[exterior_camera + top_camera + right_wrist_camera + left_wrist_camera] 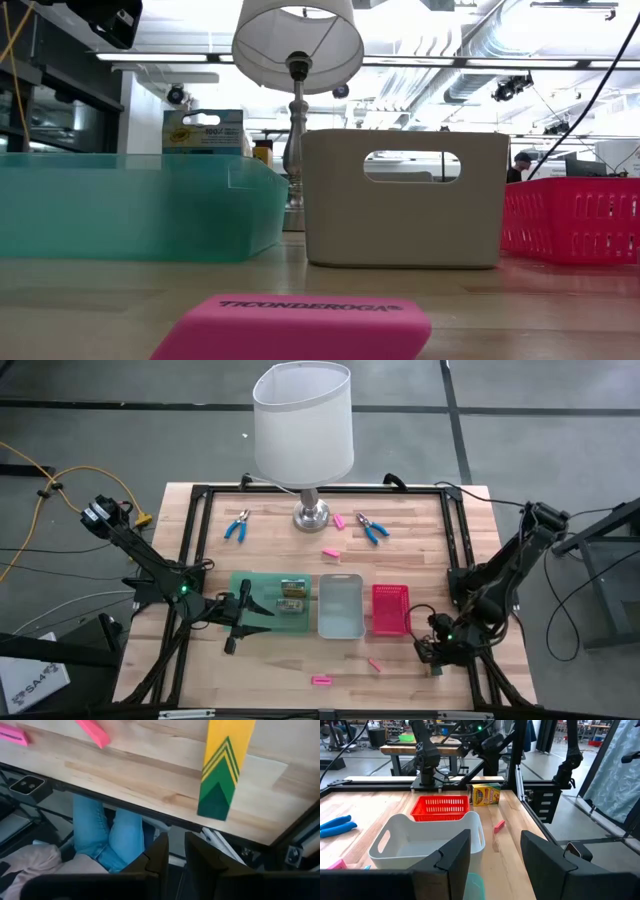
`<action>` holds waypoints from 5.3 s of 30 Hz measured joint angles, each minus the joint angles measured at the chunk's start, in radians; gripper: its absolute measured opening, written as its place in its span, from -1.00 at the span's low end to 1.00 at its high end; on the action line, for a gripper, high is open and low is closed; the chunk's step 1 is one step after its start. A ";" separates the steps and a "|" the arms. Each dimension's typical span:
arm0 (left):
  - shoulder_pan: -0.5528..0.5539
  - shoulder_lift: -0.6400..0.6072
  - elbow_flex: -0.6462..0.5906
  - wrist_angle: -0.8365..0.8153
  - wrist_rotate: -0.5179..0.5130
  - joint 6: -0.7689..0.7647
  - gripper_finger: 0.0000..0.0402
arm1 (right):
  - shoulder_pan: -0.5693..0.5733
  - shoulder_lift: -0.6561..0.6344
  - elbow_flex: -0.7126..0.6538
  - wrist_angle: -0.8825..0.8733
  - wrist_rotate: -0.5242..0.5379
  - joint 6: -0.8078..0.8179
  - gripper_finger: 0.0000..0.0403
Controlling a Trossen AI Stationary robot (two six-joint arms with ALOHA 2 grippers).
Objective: Pick & Place School Supplies
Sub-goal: Put the yellow box of crayons into the green bin
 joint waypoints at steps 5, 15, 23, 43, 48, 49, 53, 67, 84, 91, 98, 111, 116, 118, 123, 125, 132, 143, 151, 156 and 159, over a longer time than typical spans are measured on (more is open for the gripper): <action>0.000 0.000 0.000 0.000 0.000 0.000 -0.16 | 0.017 -0.027 0.000 -0.082 0.030 0.048 -0.73; 0.000 0.000 0.000 0.000 0.000 0.000 -0.16 | 0.045 0.025 0.000 -0.067 0.107 0.111 -0.73; 0.000 0.000 0.000 0.000 0.000 0.000 -0.16 | 0.046 0.108 0.061 -0.044 0.175 0.088 -0.73; 0.000 0.000 0.000 -0.001 0.000 -0.002 -0.16 | 0.110 0.363 0.302 -0.371 0.153 0.096 -0.73; 0.000 0.000 0.000 -0.001 0.000 -0.002 -0.16 | 0.110 0.363 0.302 -0.375 0.157 0.089 -0.73; 0.000 0.000 0.000 0.000 0.000 -0.003 -0.16 | 0.110 0.363 0.302 -0.375 0.154 0.087 -0.73; 0.000 0.000 0.000 0.000 0.000 -0.005 -0.16 | 0.110 0.362 0.302 -0.374 0.150 0.073 -0.73; 0.000 0.000 0.000 0.000 0.000 -0.005 -0.16 | 0.110 0.362 0.302 -0.376 0.155 0.033 -0.65; 0.000 0.000 0.000 0.000 0.000 -0.002 -0.16 | 0.110 0.361 0.298 -0.428 0.154 0.033 -0.13; 0.000 0.000 0.000 0.000 0.000 -0.002 -0.16 | 0.110 0.361 0.270 -0.426 0.155 0.033 -0.08; 0.000 0.000 0.000 0.000 0.000 -0.002 -0.16 | 0.110 0.361 0.268 -0.418 0.158 0.028 -0.09; 0.000 0.000 0.000 -0.001 0.000 -0.005 -0.16 | 0.110 0.403 0.268 -0.407 0.166 -0.010 -0.09; 0.000 0.000 0.000 0.000 0.000 -0.005 -0.16 | 0.108 0.442 0.268 -0.393 0.156 -0.034 -0.09; 0.000 0.000 0.000 -0.001 0.000 -0.005 -0.16 | 0.108 0.455 0.268 -0.386 0.155 -0.039 -0.09; 0.000 0.000 0.000 -0.001 0.000 -0.005 -0.16 | 0.108 0.476 0.268 -0.380 0.153 -0.041 -0.09; 0.000 0.000 0.000 -0.001 0.000 -0.005 -0.16 | 0.108 0.481 0.268 -0.377 0.153 -0.042 -0.09; 0.000 0.000 0.000 -0.001 0.000 -0.004 -0.16 | 0.108 0.483 0.268 -0.373 0.148 -0.044 -0.09; 0.000 0.000 0.000 -0.001 0.000 -0.002 -0.16 | 0.107 0.483 0.268 -0.373 0.147 -0.035 -0.27; 0.000 0.000 0.000 -0.001 0.000 -0.002 -0.16 | 0.107 0.483 0.269 -0.373 0.147 -0.032 -0.49; 0.000 0.000 0.000 -0.001 0.000 -0.002 -0.16 | 0.107 0.483 0.269 -0.374 0.147 -0.012 -0.37; 0.000 0.000 0.000 -0.001 0.000 -0.003 -0.16 | 0.107 0.483 0.269 -0.374 0.149 -0.012 -0.42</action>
